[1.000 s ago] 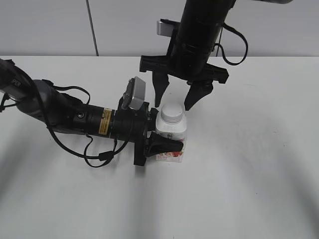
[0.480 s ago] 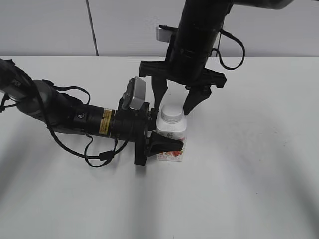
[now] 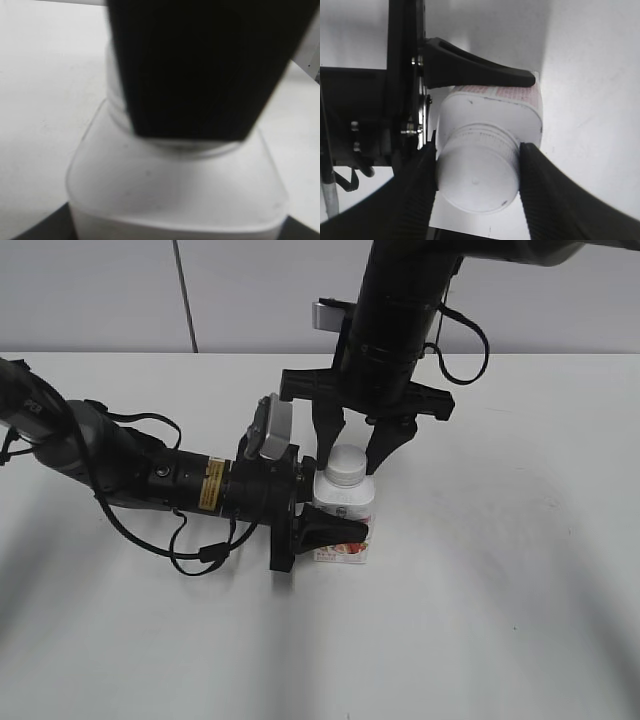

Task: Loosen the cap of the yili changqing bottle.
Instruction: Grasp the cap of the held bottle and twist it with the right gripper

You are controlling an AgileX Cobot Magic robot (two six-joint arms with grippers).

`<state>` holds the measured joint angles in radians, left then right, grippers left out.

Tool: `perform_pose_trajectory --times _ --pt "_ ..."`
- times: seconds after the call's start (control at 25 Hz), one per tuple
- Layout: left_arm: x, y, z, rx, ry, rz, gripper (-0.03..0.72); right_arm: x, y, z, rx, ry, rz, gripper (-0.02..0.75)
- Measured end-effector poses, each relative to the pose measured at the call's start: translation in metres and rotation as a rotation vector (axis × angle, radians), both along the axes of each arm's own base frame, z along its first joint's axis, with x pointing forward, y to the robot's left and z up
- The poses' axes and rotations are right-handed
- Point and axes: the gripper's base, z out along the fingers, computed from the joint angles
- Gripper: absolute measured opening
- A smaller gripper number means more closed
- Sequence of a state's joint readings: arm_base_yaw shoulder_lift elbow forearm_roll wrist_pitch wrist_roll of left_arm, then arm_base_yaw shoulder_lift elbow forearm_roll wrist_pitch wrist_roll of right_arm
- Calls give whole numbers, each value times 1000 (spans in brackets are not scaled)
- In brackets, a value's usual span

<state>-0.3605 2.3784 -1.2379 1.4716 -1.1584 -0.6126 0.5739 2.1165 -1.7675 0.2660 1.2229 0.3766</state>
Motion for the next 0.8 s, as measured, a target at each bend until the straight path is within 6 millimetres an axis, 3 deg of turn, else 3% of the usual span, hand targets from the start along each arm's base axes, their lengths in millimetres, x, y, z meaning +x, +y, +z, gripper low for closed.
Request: perform_pose_trajectory --times 0.16,0.28,0.52,0.8 --pt "0 0 0 1 0 0 384 0 0 0 0 -6 22 398" --pt "0 0 0 1 0 1 384 0 0 0 6 -39 142 398" --pt "0 0 0 3 -1 0 384 0 0 0 37 -185 689 398" --pt "0 0 0 9 -7 -12 384 0 0 1 61 -289 1076 397"
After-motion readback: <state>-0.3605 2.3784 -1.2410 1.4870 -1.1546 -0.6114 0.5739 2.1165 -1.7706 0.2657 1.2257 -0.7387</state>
